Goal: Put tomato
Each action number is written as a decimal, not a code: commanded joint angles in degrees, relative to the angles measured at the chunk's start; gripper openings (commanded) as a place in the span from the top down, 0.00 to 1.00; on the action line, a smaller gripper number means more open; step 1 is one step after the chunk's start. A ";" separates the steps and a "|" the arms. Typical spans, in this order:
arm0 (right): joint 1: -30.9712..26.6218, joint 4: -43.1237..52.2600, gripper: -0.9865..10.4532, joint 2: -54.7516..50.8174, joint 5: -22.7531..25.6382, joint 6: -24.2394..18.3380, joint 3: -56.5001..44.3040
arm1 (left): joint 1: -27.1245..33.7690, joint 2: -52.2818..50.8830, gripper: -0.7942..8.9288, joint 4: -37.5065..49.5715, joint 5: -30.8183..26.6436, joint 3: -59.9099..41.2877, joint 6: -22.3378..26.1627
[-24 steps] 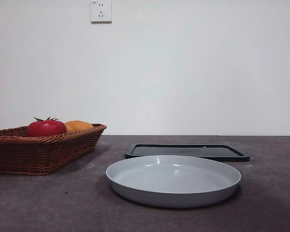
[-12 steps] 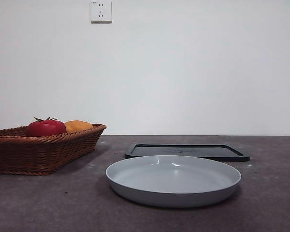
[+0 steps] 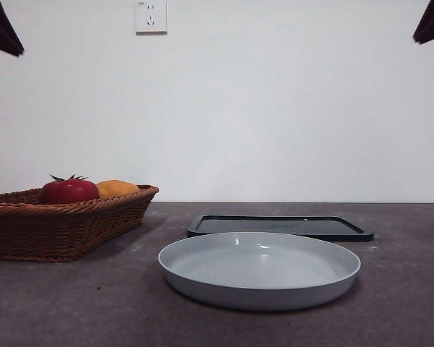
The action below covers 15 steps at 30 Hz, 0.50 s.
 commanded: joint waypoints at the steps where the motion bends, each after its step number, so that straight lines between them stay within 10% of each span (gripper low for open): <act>1: 0.17 0.00 0.90 2.29 -0.04 -1.88 1.57 | -0.48 1.57 0.91 -0.39 0.33 1.68 1.79; 6: 0.00 0.44 0.90 2.69 0.35 -2.12 1.57 | -0.46 2.08 0.88 -0.55 0.31 1.68 1.81; 9: 0.11 0.46 0.88 2.71 -0.15 -2.93 1.57 | -0.46 2.08 0.65 -0.52 0.31 1.70 1.79; 12: 0.13 0.46 0.44 2.71 0.04 -3.76 1.57 | -0.46 2.08 0.26 -0.42 0.31 1.70 1.79; 15: 0.13 0.46 0.29 2.71 -0.02 -3.76 1.57 | -0.46 2.08 0.23 -0.44 0.31 1.70 1.79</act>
